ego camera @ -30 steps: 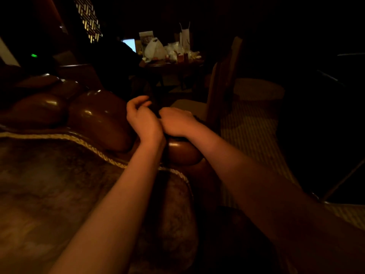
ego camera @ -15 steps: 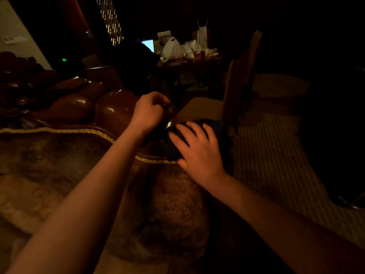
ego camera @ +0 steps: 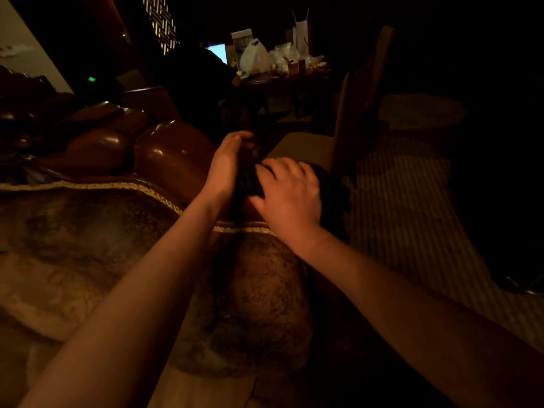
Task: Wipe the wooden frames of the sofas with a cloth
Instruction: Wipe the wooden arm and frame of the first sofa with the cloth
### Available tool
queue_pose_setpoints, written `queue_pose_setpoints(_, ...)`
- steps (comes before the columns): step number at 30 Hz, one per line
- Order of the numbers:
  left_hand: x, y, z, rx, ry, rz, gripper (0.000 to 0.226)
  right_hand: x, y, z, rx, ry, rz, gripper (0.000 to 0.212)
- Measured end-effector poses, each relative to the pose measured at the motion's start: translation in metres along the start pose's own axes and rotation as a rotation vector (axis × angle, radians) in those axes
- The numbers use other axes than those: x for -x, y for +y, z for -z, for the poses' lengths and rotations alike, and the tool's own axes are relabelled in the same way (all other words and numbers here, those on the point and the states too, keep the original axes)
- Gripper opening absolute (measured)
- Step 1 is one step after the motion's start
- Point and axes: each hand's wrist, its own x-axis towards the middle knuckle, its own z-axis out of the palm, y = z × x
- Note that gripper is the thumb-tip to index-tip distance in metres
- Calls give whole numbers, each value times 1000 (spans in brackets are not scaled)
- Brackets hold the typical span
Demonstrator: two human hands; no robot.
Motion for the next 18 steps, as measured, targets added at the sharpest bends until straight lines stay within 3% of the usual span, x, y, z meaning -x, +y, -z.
queue_pose_setpoints(5,9,-1,-5,-173,-29,-73,33,39,16,-4,18,80,230,58)
queue_pose_setpoints(9,29,-11,-33,-740,141,-456,43,103,57,-20,108,85,369,70)
queue_pose_setpoints(13,35,-30,-55,-1159,125,-874,33,133,85,-24,151,-68,354,93)
queue_pose_setpoints(15,34,-38,-56,-1240,155,-934,32,154,96,-30,190,-220,360,106)
queue_pose_setpoints(18,35,-45,-58,-1228,216,-970,32,195,104,-53,172,-384,314,100)
